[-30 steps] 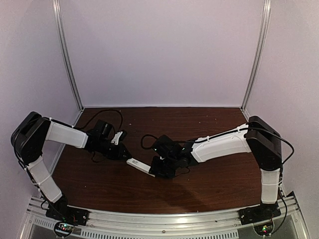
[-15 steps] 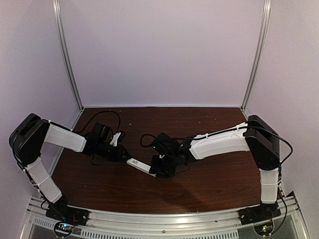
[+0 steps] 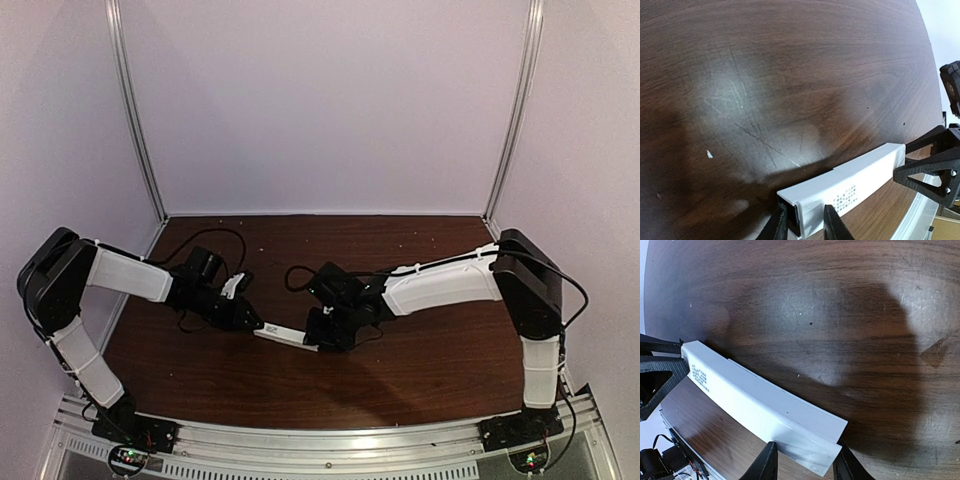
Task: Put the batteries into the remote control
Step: Adjust the remote control at the center of the board.
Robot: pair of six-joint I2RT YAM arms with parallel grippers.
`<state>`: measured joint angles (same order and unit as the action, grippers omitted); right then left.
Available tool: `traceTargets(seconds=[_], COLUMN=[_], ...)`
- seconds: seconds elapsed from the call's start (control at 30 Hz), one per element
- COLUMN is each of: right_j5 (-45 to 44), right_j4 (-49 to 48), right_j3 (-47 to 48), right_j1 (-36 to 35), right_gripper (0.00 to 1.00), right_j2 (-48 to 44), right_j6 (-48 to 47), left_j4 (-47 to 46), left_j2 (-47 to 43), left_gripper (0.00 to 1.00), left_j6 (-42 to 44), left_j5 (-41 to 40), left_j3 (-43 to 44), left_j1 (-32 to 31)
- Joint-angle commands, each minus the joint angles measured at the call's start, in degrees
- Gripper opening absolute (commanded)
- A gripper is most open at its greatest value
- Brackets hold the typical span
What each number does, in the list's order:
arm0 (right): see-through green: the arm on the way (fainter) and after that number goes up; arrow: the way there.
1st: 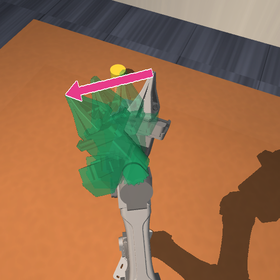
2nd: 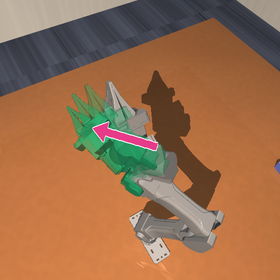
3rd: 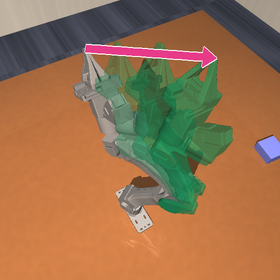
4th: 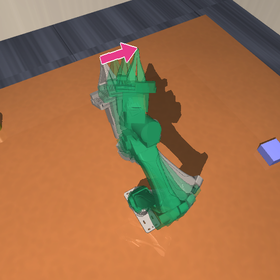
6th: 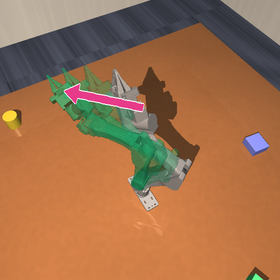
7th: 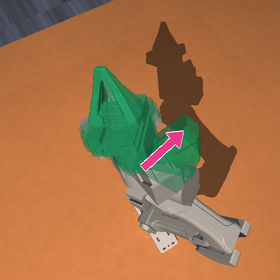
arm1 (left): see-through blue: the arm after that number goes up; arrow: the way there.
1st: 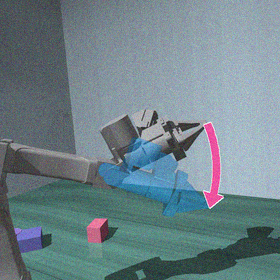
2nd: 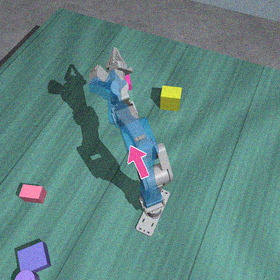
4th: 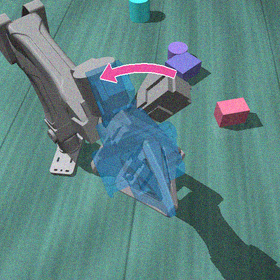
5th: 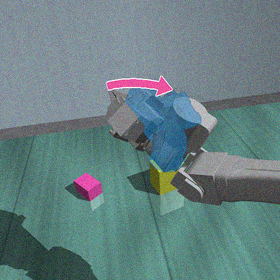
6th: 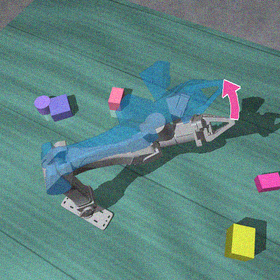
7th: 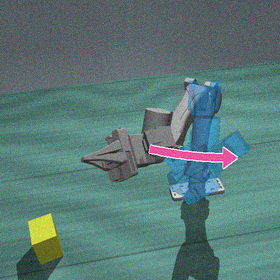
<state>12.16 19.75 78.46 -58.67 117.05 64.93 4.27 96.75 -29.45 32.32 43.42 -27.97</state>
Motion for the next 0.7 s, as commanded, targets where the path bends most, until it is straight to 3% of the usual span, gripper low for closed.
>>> traceTargets(seconds=[0.0, 0.37, 0.67], right_j5=[-6.6, -14.32, -15.82], right_j4=[6.57, 16.62, 21.01], right_j3=[-0.12, 7.17, 11.64], right_j1=[0.36, 0.26, -0.12], right_gripper=[0.38, 0.38, 0.38], right_j2=[4.55, 7.45, 10.78], right_j6=[-2.38, -7.0, -9.53], left_j4=[3.38, -3.17, -4.99], left_j2=[0.06, -3.37, -2.67], left_gripper=[0.22, 0.21, 0.21], left_j6=[0.02, -6.05, -6.47], left_j5=[13.07, 13.99, 14.1], left_j3=[-0.98, -7.58, -5.63], left_j1=[-3.99, -4.03, -4.03])
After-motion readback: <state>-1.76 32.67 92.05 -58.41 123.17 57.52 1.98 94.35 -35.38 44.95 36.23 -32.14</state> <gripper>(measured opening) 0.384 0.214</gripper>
